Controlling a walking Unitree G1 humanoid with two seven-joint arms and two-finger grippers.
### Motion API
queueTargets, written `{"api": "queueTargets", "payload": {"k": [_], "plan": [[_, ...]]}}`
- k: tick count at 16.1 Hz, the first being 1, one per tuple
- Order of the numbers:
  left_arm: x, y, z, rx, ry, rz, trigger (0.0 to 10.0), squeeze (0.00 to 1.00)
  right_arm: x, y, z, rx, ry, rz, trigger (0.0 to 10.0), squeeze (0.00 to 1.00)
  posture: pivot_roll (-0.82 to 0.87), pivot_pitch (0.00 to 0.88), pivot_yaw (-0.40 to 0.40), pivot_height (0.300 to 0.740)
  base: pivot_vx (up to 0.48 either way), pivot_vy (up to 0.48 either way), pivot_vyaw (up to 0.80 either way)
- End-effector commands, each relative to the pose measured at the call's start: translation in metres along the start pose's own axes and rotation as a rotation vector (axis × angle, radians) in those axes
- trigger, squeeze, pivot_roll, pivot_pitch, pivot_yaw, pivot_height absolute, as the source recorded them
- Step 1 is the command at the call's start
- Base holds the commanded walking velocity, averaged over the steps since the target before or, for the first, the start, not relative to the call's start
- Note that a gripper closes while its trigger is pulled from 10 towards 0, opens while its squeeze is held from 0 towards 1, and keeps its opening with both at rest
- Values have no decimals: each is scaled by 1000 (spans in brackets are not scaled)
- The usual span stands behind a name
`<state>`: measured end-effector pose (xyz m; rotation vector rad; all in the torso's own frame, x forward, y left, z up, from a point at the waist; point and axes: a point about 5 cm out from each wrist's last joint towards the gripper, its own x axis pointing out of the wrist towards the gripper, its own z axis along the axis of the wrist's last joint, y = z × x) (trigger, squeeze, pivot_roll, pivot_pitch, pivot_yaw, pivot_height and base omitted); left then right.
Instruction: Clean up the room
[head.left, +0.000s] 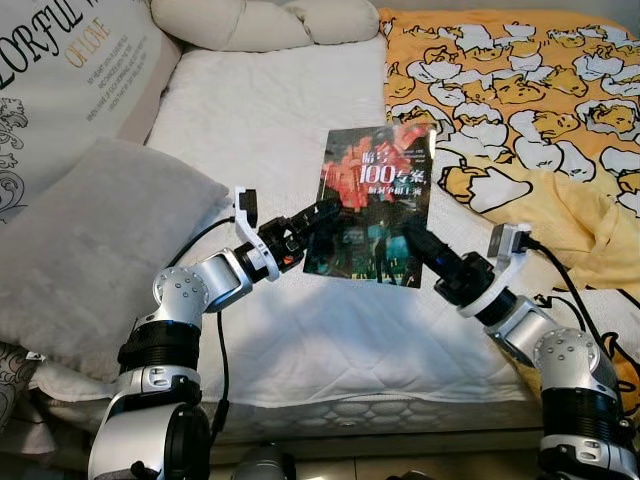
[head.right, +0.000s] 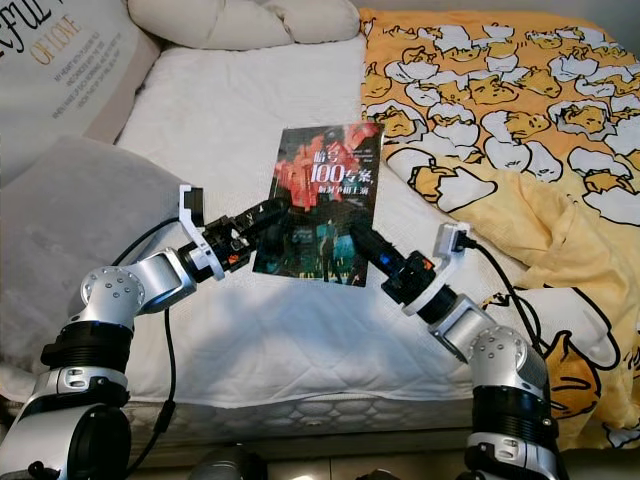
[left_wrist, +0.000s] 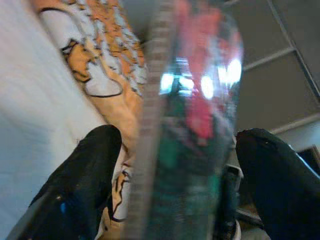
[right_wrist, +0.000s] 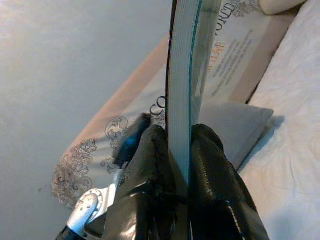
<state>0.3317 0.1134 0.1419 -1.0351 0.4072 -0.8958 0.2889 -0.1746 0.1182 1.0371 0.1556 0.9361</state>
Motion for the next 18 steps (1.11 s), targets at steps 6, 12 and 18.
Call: {"api": "queueTargets", "payload": {"k": [6, 12, 18], "plan": [[-2, -10, -5, 120, 88, -65, 0, 0, 5, 1, 2, -39, 34, -26, 0, 0, -7, 0, 57, 740, 0, 0, 0], [-4, -7, 0, 193, 66, -13, 0, 0, 5, -1, 4, -61, 41, -54, 0, 0, -5, 0, 57, 740, 0, 0, 0], [-8, 0, 9, 282, 26, 79, 0, 0, 6, -4, 3, -103, 65, -91, 10000, 0, -4, 0, 61, 740, 0, 0, 0]]}}
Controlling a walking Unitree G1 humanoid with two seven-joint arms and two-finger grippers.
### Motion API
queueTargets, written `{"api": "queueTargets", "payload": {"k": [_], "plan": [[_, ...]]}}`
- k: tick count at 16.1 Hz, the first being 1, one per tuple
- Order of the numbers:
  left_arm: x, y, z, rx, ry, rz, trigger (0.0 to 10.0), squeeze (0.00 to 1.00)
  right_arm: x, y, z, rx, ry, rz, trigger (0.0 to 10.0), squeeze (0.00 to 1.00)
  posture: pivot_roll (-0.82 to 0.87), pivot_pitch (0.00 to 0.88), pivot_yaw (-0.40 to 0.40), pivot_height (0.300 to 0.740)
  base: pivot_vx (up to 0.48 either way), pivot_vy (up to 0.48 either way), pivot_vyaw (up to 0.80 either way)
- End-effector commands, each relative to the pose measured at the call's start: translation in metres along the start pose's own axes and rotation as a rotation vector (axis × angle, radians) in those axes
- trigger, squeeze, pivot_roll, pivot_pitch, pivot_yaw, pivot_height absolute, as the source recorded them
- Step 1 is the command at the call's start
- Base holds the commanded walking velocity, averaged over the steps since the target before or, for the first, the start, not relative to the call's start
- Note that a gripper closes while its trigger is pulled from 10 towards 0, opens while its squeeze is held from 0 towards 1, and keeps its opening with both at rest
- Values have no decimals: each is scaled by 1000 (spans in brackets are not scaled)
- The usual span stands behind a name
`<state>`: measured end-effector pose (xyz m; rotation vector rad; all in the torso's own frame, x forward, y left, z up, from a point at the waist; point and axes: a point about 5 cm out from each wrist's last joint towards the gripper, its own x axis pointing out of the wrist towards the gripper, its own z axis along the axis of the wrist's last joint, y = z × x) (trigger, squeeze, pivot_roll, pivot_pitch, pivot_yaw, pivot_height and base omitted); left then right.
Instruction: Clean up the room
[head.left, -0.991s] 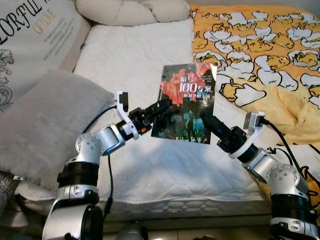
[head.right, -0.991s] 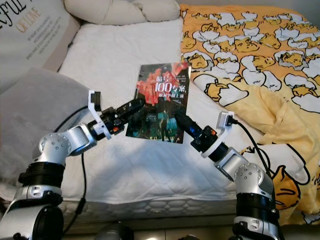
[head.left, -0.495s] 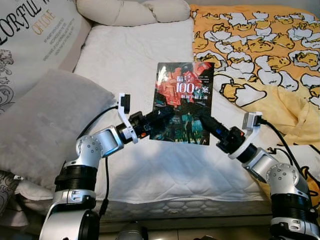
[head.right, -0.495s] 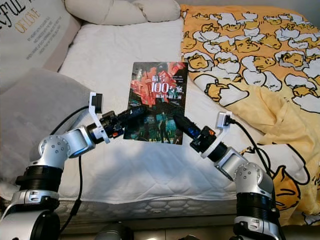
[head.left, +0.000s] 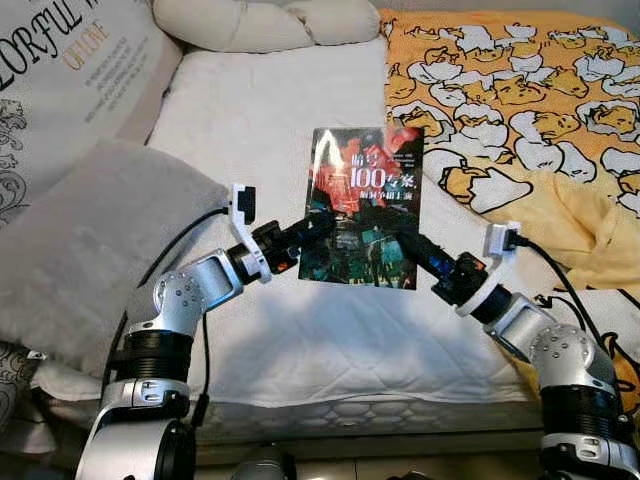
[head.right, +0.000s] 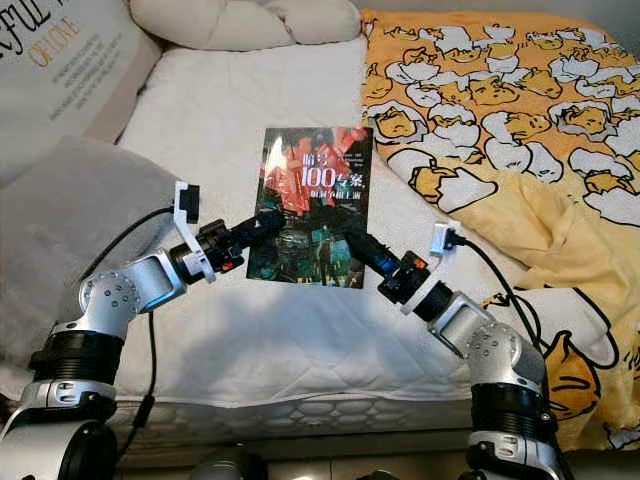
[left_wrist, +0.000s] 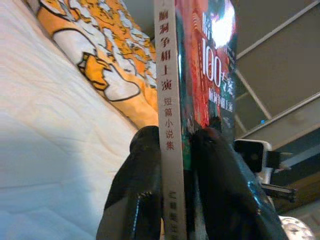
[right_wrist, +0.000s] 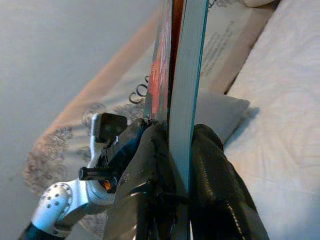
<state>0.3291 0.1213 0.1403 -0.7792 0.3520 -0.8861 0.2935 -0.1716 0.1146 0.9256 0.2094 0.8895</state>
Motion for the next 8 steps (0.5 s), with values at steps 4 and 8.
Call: {"api": "queueTargets", "payload": {"k": [4, 8], "plan": [[-6, 9, 14, 148, -19, 118, 0, 0, 1, -10, 6, -89, 14, -162, 10000, 1000, -5, 0, 65, 740, 0, 0, 0], [-18, 26, 20, 234, 18, 213, 0, 0, -18, -11, 7, -173, 52, -239, 10000, 1000, -12, 0, 64, 740, 0, 0, 0]]}}
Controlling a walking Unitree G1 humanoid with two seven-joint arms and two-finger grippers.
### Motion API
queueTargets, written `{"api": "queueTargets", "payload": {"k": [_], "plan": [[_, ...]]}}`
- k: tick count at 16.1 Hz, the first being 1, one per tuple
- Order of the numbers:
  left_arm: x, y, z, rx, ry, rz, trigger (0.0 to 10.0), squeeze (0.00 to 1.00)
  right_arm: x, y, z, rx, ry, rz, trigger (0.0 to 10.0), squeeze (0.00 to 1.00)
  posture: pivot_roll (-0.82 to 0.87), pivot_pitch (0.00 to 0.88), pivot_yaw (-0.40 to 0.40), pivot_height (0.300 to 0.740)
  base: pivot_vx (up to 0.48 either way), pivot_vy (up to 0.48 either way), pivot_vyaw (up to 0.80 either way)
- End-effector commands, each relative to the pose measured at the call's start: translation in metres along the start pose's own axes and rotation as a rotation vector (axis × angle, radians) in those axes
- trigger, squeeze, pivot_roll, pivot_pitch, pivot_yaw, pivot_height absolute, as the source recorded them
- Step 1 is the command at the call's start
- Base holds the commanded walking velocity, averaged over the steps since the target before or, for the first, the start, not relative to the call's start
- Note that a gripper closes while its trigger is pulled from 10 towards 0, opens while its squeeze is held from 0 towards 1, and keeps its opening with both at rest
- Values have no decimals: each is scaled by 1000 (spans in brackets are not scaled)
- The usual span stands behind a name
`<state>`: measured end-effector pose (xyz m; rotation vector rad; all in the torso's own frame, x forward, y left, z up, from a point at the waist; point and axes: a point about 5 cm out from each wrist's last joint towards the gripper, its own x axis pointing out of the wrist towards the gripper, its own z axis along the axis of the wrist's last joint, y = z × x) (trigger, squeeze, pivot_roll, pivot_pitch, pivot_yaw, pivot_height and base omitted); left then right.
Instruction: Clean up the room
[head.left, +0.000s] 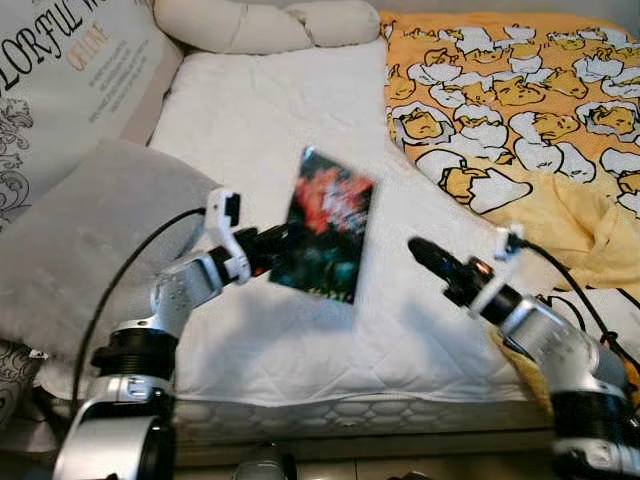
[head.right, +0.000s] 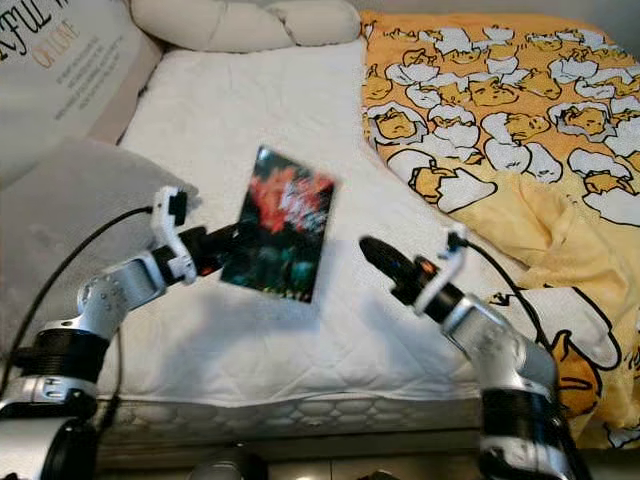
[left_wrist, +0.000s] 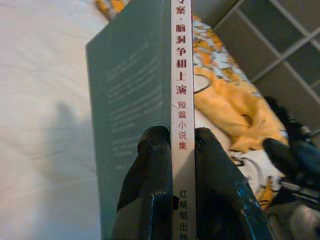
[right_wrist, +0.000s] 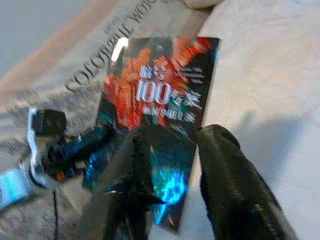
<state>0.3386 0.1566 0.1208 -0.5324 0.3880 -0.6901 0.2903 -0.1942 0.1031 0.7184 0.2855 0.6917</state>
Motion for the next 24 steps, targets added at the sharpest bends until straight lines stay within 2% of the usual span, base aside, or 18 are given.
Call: {"api": "queueTargets", "payload": {"k": [1, 3, 5, 7, 10, 11, 12, 15, 17, 19, 20, 22, 23, 24], "plan": [[0, 2, 12, 48, -23, 0, 0, 0, 0, 6, -2, -51, 46, 18, 10000, 1000, -17, 0, 62, 740, 0, 0, 0], [1, 13, 3, 50, 23, 35, 0, 0, 6, 19, -12, -106, 123, 59, 10000, 1000, -29, 0, 57, 740, 0, 0, 0], [5, 16, -4, 53, 61, 38, 0, 0, 13, 27, -17, -138, 154, 66, 10000, 1000, -42, 0, 55, 740, 0, 0, 0], [6, 23, -9, 69, 93, 81, 0, 0, 21, 42, -20, -188, 193, 103, 10000, 1000, -58, 0, 53, 740, 0, 0, 0], [-8, 47, -15, 207, 177, 242, 0, 0, 26, 63, -28, -335, 296, 148, 10000, 1000, -77, 17, 56, 740, 0, 0, 0], [-11, 51, -15, 227, 183, 274, 0, 0, 26, 65, -30, -367, 317, 151, 10000, 690, -81, 19, 58, 740, 0, 0, 0], [-17, 57, -17, 282, 215, 325, 0, 0, 25, 66, -34, -419, 362, 144, 10000, 0, -82, 20, 58, 740, 0, 0, 0], [-30, 71, -19, 397, 283, 446, 0, 0, 23, 63, -47, -562, 476, 108, 10000, 0, -84, 19, 61, 740, 0, 0, 0], [-38, 78, -14, 404, 274, 524, 0, 0, 25, 61, -54, -668, 521, 75, 10000, 0, -85, 21, 62, 740, 0, 0, 0], [-42, 81, -16, 424, 277, 542, 0, 0, 29, 61, -55, -696, 509, 62, 10000, 0, -86, 22, 61, 740, 0, 0, 0], [-46, 84, -20, 429, 285, 563, 4118, 0, 32, 61, -54, -706, 487, 35, 10000, 0, -93, 28, 59, 740, 0, 0, 0], [-47, 86, -22, 440, 291, 577, 4745, 0, 34, 61, -53, -718, 480, 20, 10000, 0, -102, 34, 54, 740, 0, 0, 0], [-48, 87, -21, 434, 284, 601, 5412, 0, 34, 61, -53, -730, 480, 18, 10000, 0, -106, 37, 51, 740, 0, 0, 0], [-50, 89, -18, 410, 259, 632, 10000, 0, 33, 60, -52, -741, 485, 17, 10000, 0, -110, 42, 43, 740, 0, 0, 0]]}}
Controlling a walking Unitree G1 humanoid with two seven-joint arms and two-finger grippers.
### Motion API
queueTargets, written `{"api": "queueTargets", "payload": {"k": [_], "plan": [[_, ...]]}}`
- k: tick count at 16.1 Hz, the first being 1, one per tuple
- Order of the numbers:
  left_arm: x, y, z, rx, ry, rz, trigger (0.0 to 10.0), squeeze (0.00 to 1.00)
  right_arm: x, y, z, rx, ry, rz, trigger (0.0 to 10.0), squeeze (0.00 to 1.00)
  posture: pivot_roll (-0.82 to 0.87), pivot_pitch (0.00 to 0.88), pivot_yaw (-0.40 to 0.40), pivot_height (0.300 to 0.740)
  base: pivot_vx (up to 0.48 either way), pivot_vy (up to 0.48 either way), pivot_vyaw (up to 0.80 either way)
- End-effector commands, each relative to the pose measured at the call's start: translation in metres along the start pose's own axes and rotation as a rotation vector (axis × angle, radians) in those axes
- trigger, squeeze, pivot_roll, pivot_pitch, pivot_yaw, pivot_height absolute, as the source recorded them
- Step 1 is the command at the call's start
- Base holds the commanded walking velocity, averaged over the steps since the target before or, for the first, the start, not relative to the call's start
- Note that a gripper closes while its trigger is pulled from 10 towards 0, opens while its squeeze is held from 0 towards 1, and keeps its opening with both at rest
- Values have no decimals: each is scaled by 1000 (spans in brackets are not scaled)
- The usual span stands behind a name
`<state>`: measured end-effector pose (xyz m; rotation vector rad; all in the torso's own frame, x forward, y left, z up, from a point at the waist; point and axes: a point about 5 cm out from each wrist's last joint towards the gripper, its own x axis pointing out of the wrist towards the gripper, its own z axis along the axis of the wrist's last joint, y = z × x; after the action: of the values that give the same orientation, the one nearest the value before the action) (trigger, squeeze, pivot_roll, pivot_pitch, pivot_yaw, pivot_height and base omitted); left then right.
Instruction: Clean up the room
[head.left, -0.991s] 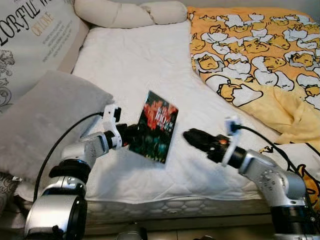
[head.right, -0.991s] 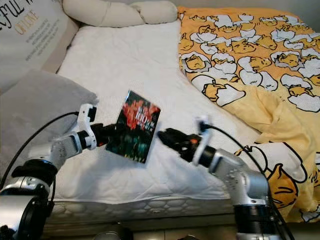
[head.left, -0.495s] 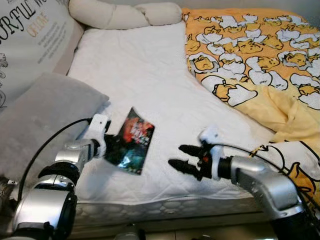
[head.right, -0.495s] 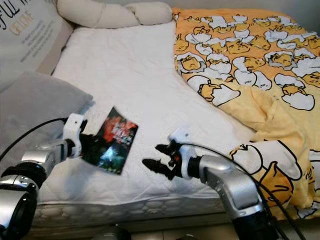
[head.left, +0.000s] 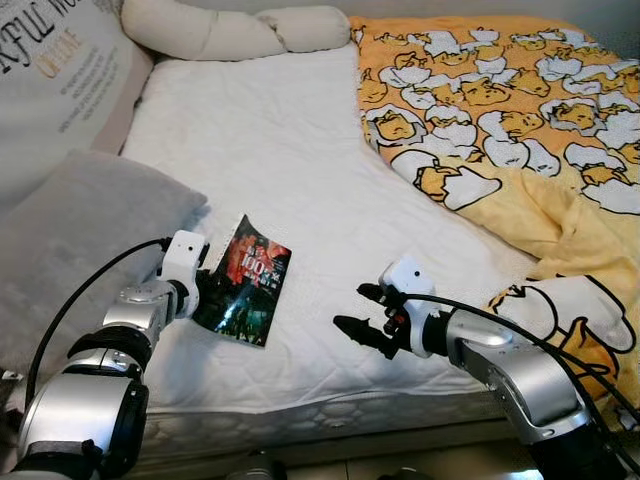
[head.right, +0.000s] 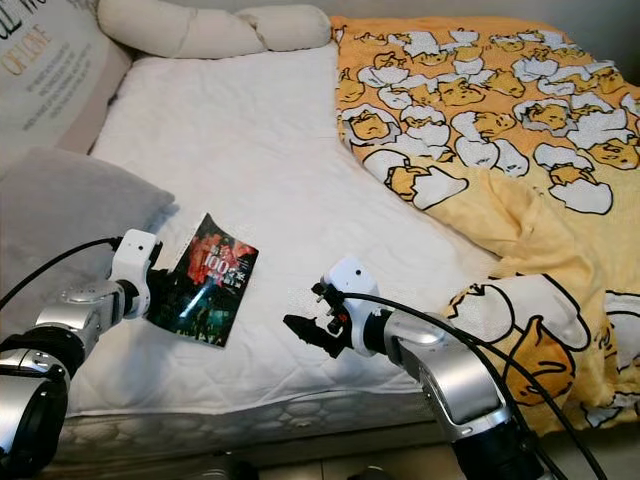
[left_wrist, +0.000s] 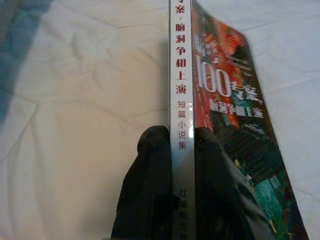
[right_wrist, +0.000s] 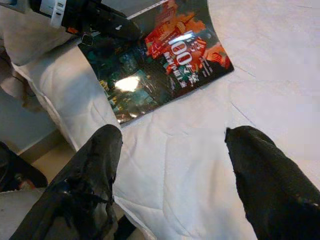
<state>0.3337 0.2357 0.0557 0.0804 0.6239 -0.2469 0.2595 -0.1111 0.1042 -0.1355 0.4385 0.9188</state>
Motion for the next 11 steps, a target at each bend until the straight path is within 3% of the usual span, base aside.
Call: {"api": "queueTargets", "payload": {"k": [1, 3, 4, 7, 8, 9, 11], "plan": [[-3, 9, 7, -16, -23, 56, 10000, 0, -1, -3, 1, -27, 8, -13, 10000, 0, -110, 43, 41, 740, 0, 0, 0], [-4, 11, 6, -42, -23, 62, 10000, 0, -1, -2, 0, -32, 15, -7, 10000, 0, -109, 45, 33, 740, 0, 0, 0], [-4, 11, 4, -55, -22, 63, 10000, 1000, -1, -2, 0, -36, 18, -1, 10000, 0, -107, 46, 26, 740, 0, 0, 0], [-5, 14, 1, -61, -20, 89, 10000, 1000, 1, -3, 3, -43, 14, 2, 10000, 0, -103, 48, 18, 740, 0, 0, 0], [-6, 17, 1, -54, -17, 107, 10000, 827, 1, -5, 4, -47, 12, -1, 10000, 0, -103, 48, 18, 740, 0, 0, 0], [-7, 18, 1, -50, -18, 116, 10000, 43, 1, -5, 4, -49, 11, -3, 10000, 0, -103, 48, 18, 740, 0, 0, 0], [-10, 25, 1, -27, -21, 148, 10000, 0, 0, -7, 4, -52, 11, -7, 10000, 0, -102, 47, 18, 740, 0, 0, 0]]}}
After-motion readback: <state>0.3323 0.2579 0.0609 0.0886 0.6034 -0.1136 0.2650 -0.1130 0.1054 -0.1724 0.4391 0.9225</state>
